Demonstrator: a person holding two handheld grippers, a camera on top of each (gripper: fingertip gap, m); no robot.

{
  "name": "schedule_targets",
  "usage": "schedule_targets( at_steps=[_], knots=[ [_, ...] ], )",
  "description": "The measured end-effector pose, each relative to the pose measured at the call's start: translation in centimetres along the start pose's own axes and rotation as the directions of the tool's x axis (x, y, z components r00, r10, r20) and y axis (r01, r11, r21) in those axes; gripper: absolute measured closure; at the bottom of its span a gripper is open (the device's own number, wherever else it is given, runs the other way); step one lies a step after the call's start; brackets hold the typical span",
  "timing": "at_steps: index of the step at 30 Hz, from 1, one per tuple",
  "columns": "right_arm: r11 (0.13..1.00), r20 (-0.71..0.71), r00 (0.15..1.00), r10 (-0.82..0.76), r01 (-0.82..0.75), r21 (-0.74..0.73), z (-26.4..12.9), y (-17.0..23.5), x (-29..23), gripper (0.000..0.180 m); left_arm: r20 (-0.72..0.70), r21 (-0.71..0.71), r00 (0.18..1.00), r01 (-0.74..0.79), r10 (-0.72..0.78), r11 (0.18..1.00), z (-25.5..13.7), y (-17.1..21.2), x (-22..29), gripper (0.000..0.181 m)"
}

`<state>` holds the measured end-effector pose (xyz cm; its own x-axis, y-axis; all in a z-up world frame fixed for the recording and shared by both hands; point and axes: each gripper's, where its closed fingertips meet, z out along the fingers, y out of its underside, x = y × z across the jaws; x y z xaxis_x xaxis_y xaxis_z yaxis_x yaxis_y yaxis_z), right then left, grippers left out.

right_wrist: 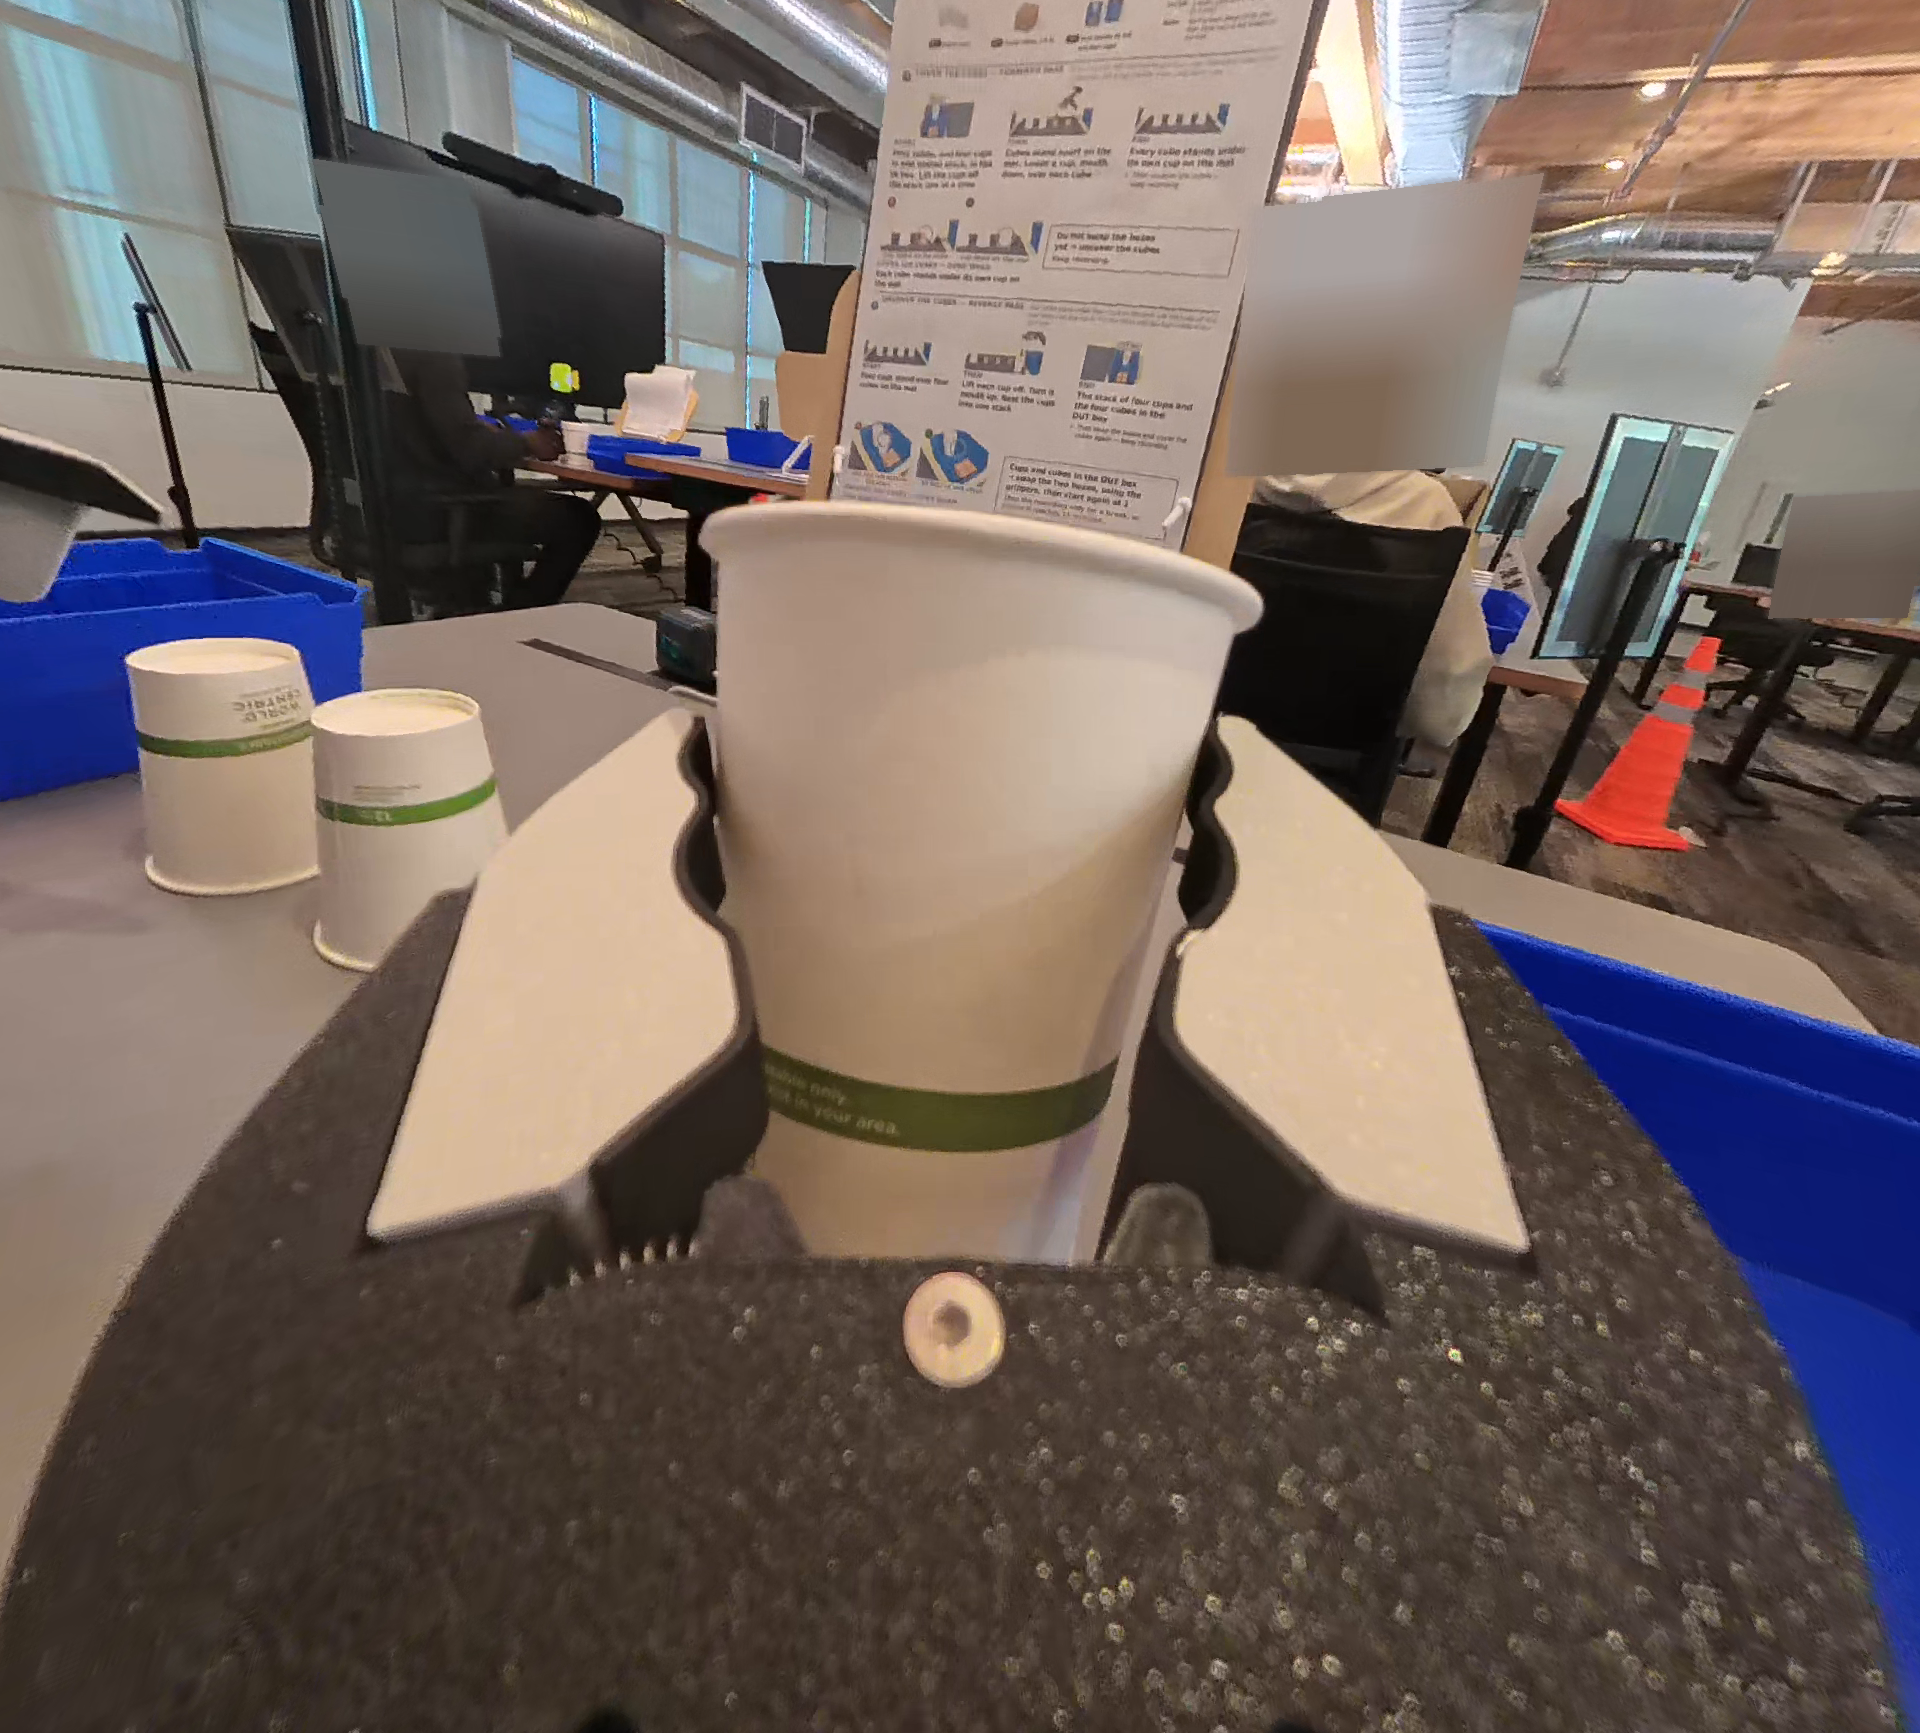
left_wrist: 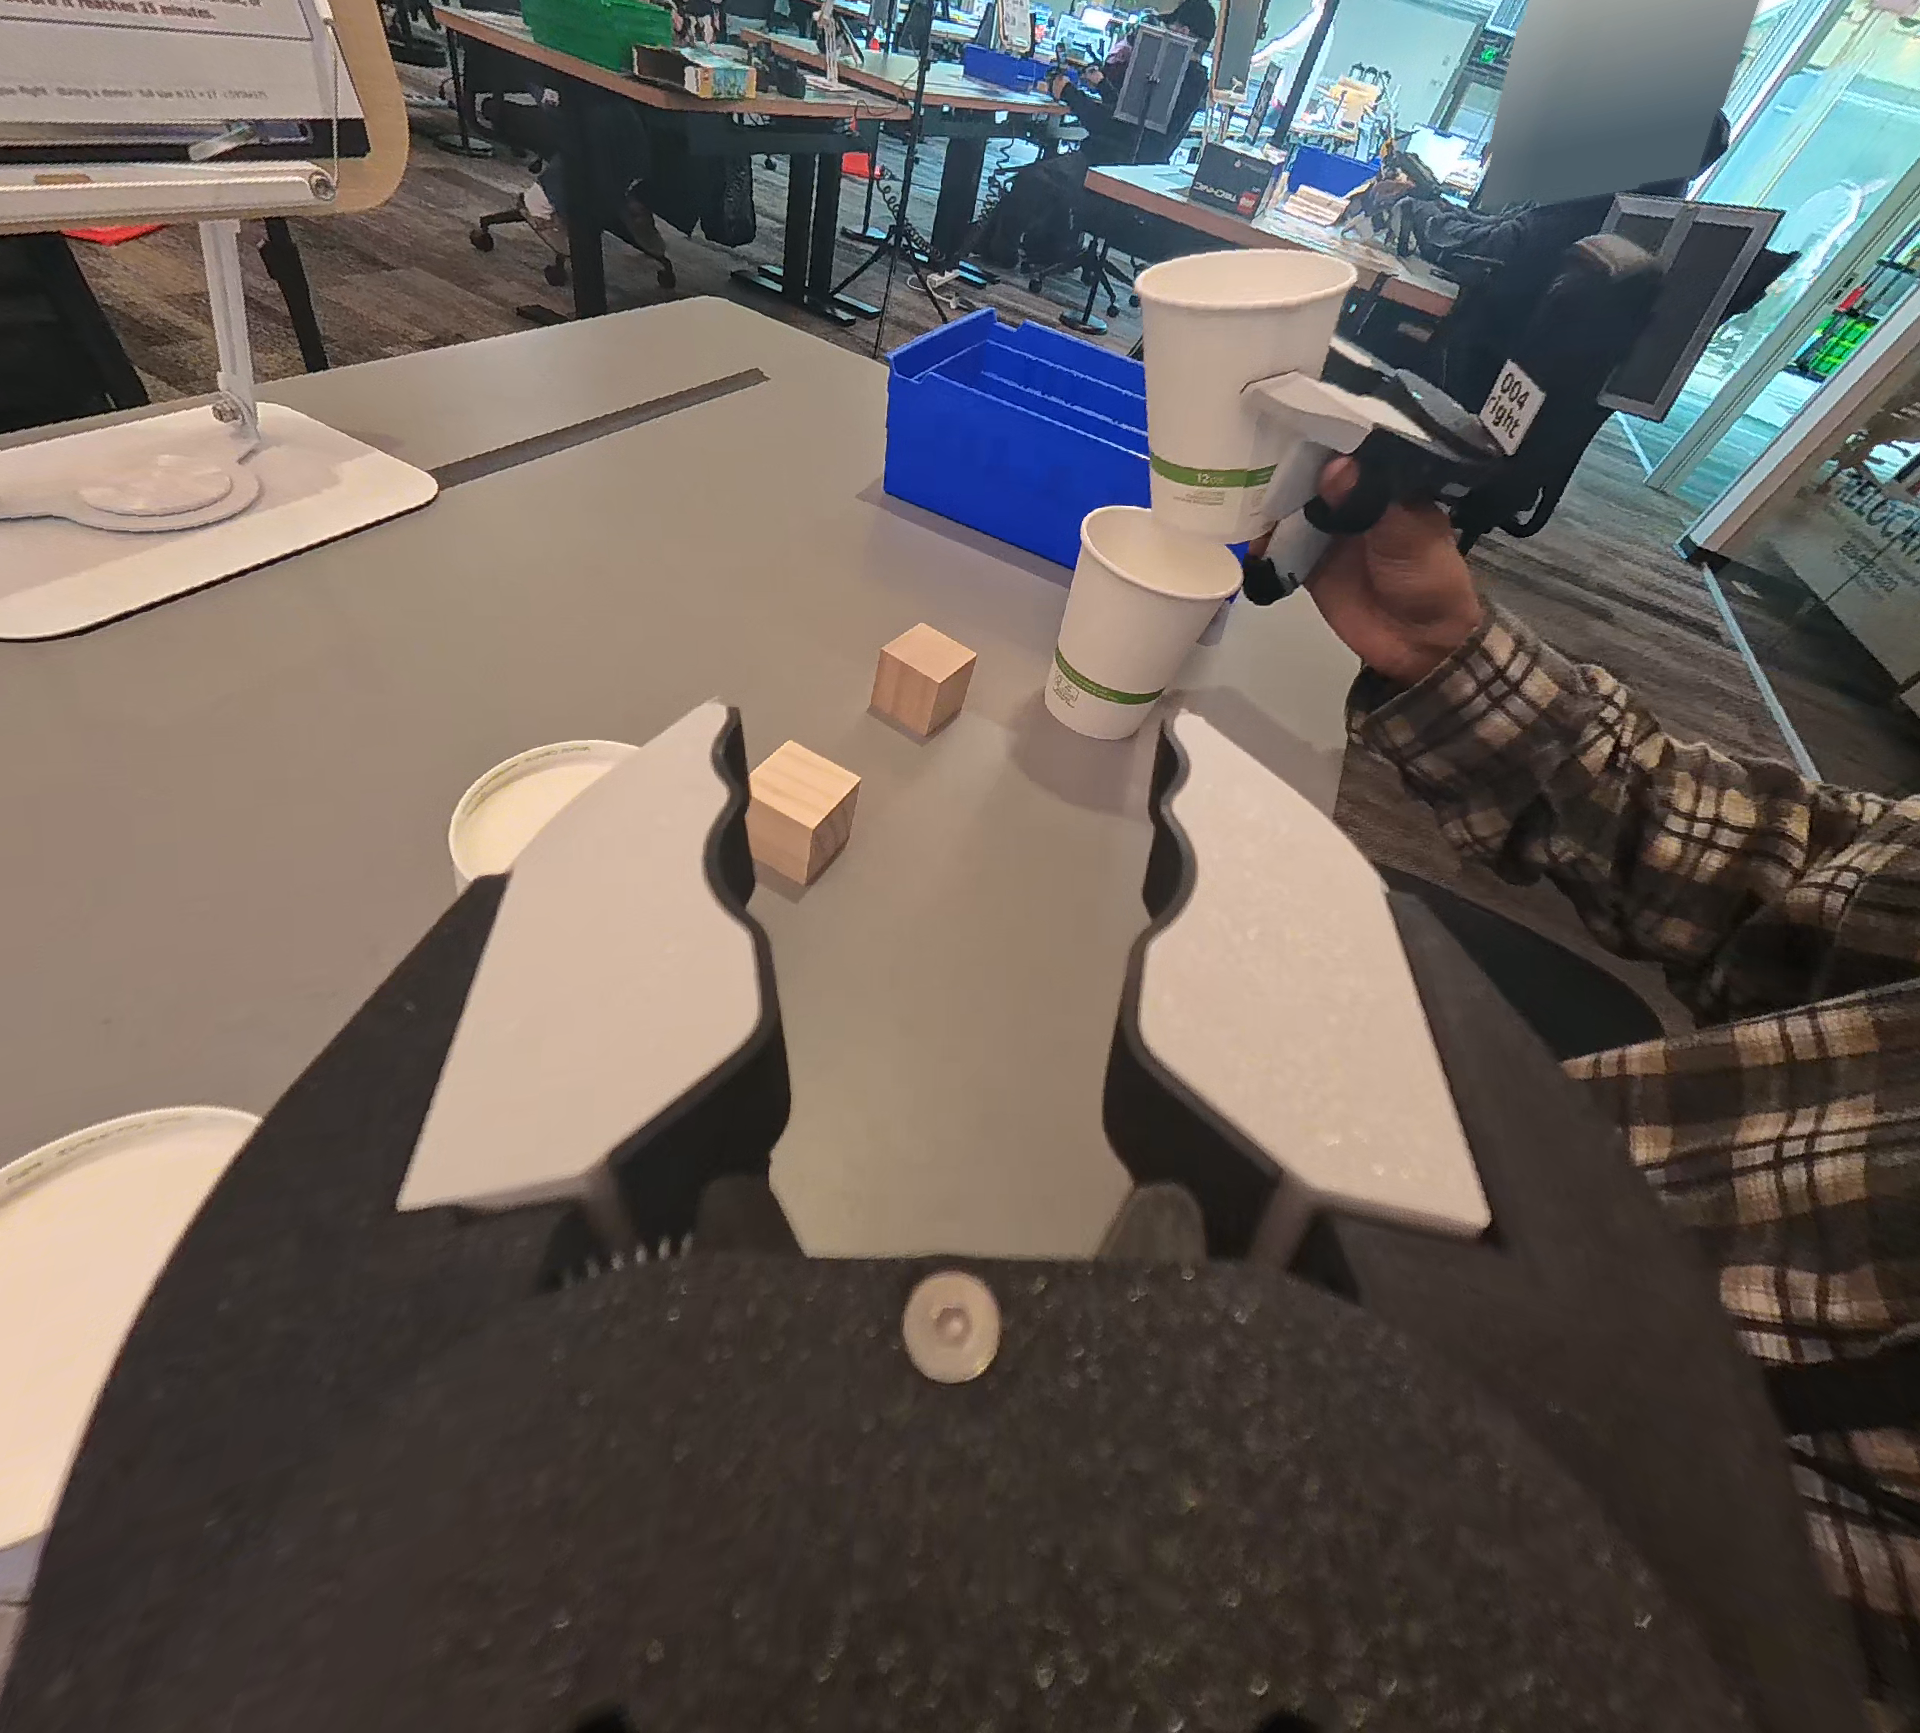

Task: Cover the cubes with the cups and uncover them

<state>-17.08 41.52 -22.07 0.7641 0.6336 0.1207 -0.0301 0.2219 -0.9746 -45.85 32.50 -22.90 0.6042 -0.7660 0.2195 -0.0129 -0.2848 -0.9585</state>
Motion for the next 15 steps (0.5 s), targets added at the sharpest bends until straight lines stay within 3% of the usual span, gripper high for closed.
schedule_targets(
  at_steps=[15],
  knots=[
    [0.995, 0.042, 0.999, -0.026, 0.030, -0.095, 0.9, 3.5, -0.9, 0.091, -0.004, -0.020, 1.000, -0.014, 0.014, 1.000, 0.2, 0.3, 0.2, 0.110]
  ],
)
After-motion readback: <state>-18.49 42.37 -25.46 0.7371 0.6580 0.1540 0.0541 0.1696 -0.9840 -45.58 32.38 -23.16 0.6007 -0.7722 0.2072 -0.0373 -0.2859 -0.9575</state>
